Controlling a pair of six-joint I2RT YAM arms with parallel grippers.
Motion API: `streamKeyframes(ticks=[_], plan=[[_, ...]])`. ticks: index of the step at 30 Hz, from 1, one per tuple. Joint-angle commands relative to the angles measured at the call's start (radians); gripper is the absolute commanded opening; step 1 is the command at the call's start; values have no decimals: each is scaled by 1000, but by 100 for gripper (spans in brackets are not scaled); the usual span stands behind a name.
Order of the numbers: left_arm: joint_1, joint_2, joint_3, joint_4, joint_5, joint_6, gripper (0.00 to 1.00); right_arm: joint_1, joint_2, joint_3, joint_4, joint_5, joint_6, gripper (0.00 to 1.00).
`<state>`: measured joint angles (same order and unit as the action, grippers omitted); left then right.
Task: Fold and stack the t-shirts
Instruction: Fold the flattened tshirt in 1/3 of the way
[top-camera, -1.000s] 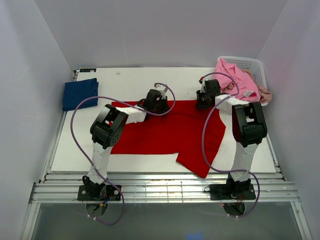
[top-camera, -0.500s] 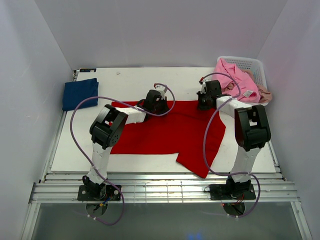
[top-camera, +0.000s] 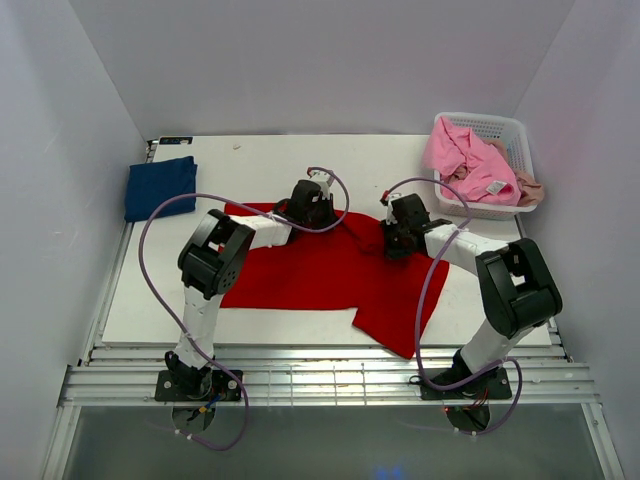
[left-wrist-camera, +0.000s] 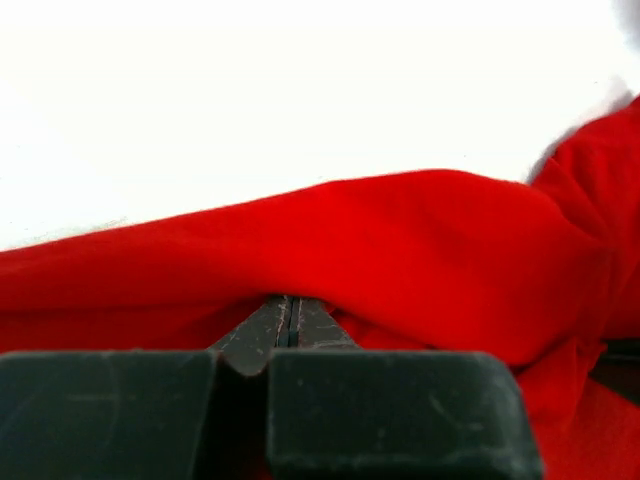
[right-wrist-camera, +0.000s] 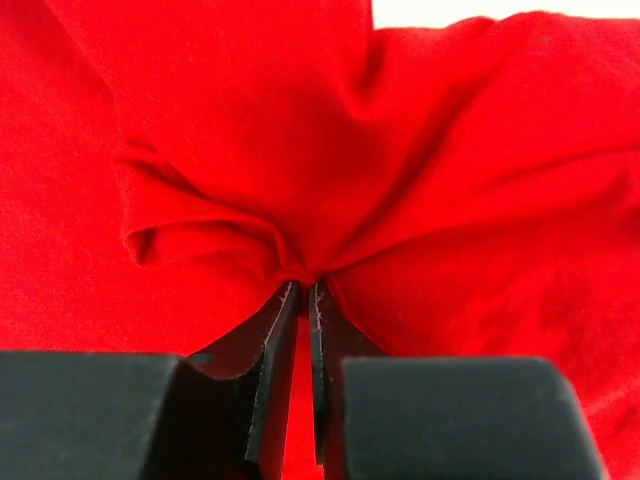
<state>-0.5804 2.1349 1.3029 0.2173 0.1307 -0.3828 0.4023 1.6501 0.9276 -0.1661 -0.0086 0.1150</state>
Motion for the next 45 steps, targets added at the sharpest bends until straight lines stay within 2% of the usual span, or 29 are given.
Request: streamKeyframes(ticks=[1, 11, 14, 24, 26, 27, 30, 36, 38, 39, 41, 42, 45], plan=[[-6, -87, -8, 4, 1, -2, 0, 29, -33, -24, -9, 96, 32, 14], [-6, -104, -22, 4, -9, 8, 0, 35, 7, 20, -16, 159, 32, 14], [-6, -104, -24, 4, -11, 15, 0, 35, 25, 65, -30, 223, 26, 14], [-3, -124, -37, -6, -45, 44, 0, -2, 123, 349, -67, 331, -32, 17], [-1, -127, -40, -7, -46, 45, 0, -11, 154, 395, -75, 349, -47, 22], [-1, -127, -42, -7, -46, 45, 0, -13, 165, 407, -73, 355, -52, 34], [1, -127, -44, -10, -46, 47, 0, -20, 191, 433, -64, 400, -74, 53], [2, -128, -51, -12, -46, 45, 0, -52, 155, 421, 0, 420, -103, 57], [4, -130, -53, -10, -51, 45, 0, -72, 171, 430, -3, 415, -104, 55], [5, -130, -53, -10, -52, 45, 0, -80, 181, 441, -7, 409, -104, 43], [8, -127, -51, -18, -71, 45, 0, -106, 211, 450, -22, 383, -97, 24], [11, -127, -51, -24, -77, 45, 0, -114, 220, 453, -26, 374, -87, 10], [25, -128, -57, -41, -97, 47, 0, -140, 255, 462, -45, 357, -78, 8]])
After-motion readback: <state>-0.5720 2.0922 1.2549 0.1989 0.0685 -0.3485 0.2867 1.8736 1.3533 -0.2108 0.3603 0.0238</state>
